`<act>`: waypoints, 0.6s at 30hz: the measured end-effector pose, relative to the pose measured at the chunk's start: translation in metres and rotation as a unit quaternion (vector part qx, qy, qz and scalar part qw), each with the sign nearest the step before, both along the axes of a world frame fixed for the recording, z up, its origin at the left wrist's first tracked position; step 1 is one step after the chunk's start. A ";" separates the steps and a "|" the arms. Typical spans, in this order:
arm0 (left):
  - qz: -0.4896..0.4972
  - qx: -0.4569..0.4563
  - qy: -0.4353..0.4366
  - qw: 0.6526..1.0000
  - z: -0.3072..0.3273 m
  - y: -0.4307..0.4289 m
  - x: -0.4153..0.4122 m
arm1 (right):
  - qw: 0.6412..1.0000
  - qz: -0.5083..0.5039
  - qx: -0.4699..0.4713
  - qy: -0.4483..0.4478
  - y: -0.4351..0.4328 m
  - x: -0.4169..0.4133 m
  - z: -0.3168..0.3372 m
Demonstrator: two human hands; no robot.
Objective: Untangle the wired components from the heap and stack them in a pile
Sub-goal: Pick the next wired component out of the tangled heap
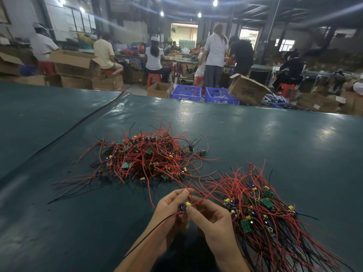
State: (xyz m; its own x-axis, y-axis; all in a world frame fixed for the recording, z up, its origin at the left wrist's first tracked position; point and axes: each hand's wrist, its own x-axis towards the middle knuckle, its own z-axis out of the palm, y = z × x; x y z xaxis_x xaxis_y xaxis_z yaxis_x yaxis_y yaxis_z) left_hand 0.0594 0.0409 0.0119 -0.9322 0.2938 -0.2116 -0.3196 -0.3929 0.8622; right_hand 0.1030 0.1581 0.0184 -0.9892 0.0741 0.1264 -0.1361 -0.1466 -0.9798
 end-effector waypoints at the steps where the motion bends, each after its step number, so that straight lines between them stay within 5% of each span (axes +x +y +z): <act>1: -0.001 -0.002 0.003 1.000 0.000 0.000 0.000 | 1.000 -0.007 0.005 0.005 0.000 0.000 0.000; 18: 0.016 -0.007 0.003 1.000 0.002 0.004 -0.007 | 0.999 -0.014 -0.020 0.027 0.002 -0.001 -0.002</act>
State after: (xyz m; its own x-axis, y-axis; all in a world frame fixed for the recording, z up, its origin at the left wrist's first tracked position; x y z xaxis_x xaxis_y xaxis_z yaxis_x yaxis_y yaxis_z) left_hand 0.0527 0.0448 0.0143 -0.9423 0.2615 -0.2088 -0.3013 -0.3913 0.8696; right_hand 0.1018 0.1599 0.0164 -0.9786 0.1074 0.1756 -0.1929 -0.1803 -0.9645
